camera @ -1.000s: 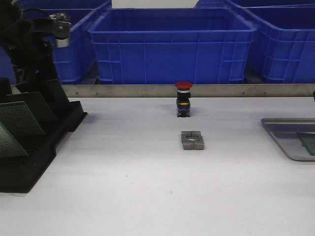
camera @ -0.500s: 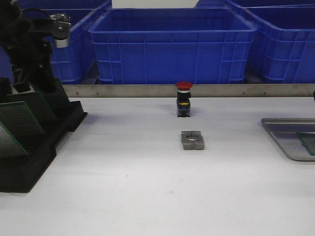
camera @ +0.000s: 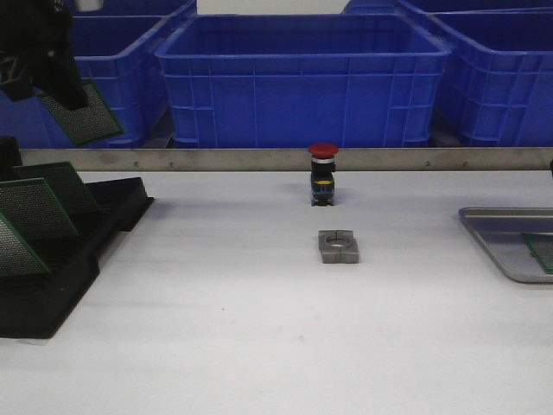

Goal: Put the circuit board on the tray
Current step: 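Grasp a second green board from the rack with the left gripper and lift, then move the right gripper to the held board and grasp its edge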

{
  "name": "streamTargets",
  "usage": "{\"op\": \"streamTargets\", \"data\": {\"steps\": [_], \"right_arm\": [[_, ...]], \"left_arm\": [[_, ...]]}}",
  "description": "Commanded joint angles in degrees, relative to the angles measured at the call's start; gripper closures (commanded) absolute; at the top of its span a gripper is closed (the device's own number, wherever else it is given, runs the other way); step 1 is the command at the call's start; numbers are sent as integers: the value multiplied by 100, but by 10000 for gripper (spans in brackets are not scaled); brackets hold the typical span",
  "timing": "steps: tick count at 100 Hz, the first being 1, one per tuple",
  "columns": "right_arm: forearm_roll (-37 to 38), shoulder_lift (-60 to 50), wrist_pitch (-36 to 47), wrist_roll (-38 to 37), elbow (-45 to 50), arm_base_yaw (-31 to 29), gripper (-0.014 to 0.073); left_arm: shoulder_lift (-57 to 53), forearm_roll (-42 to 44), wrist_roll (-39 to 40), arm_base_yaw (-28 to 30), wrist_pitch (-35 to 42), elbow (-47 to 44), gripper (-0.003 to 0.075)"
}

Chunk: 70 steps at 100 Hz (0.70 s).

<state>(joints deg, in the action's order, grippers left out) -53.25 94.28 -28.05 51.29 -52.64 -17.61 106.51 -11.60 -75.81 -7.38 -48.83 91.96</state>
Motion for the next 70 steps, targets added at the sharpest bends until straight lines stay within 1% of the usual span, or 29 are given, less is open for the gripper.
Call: {"op": "streamTargets", "data": {"steps": [1,12,22,44,54,61,70], "right_arm": [[-142,-277,-10,292,-156,-14,67],[-147,-277,-218,782,-156,146,67],[-151,-277,-426,1093,-156,386,67],[-299,-277,-1208,1876,-349,1089,67],[-663,-277,-1586,2307,-499,1398,67],[-1003,-277,-1894,2849,-573,1628,67],[-1454,-277,-2300,3910,-586,1951,67]], "left_arm": [[-395,-611,-11,-103,-180,184,741],[-395,-1002,-225,-308,-631,184,741],[-395,-1346,-284,-558,-892,184,741],[-395,-2071,-284,-1106,-964,184,741],[-395,-2227,-284,-1325,-1071,184,741],[-395,-2375,-284,-1459,-1136,184,741],[-395,-2492,-284,-1591,-1219,184,741]]}}
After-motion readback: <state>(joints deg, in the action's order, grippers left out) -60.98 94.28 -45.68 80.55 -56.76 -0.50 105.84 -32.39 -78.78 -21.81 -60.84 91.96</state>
